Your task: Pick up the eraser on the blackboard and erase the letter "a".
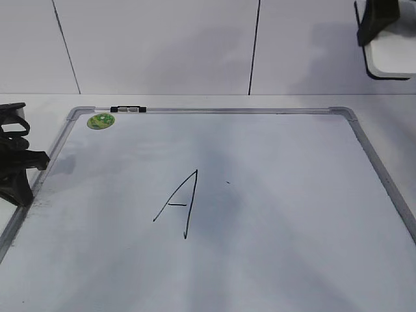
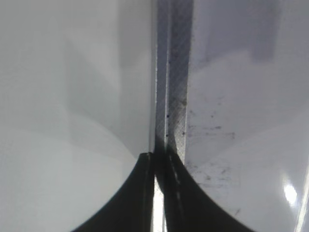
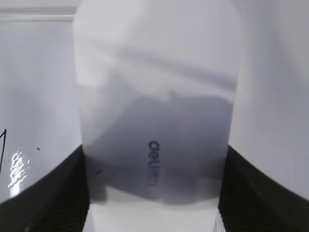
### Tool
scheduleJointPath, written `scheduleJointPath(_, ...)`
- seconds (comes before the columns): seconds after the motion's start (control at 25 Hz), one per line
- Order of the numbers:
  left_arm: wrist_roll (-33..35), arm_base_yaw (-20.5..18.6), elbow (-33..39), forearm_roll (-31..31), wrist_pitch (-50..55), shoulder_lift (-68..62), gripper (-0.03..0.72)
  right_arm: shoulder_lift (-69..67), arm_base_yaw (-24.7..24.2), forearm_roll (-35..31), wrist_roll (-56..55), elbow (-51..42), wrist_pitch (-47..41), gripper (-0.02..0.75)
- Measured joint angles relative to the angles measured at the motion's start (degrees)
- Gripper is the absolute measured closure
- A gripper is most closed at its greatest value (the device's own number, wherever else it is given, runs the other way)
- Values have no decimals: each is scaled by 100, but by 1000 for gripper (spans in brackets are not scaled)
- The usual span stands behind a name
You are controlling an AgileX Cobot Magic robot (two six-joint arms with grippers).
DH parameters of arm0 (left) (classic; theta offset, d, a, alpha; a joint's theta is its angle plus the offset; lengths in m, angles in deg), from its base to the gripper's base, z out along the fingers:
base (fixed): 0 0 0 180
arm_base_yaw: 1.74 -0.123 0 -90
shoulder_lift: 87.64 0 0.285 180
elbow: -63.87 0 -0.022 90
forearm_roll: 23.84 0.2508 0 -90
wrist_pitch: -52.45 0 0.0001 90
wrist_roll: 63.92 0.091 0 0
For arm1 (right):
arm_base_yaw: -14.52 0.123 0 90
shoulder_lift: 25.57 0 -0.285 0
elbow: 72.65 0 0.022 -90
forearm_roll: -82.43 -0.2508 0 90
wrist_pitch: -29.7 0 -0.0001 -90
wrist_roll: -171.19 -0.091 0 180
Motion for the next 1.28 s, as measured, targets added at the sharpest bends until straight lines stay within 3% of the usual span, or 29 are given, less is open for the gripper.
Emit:
scheduleJointPath(0.52,10,0,0,-57,0,0,674,-104,-947,-385,472,-416,-24,181)
scheduleJointPath(0.76,10,0,0,-67,0,0,674,-653,-1004,-803,983,-503,-13,181)
scheduleJointPath(1.28,10,0,0,-67,0,0,674,-1589,-1223,-889,1245,-503,57,181)
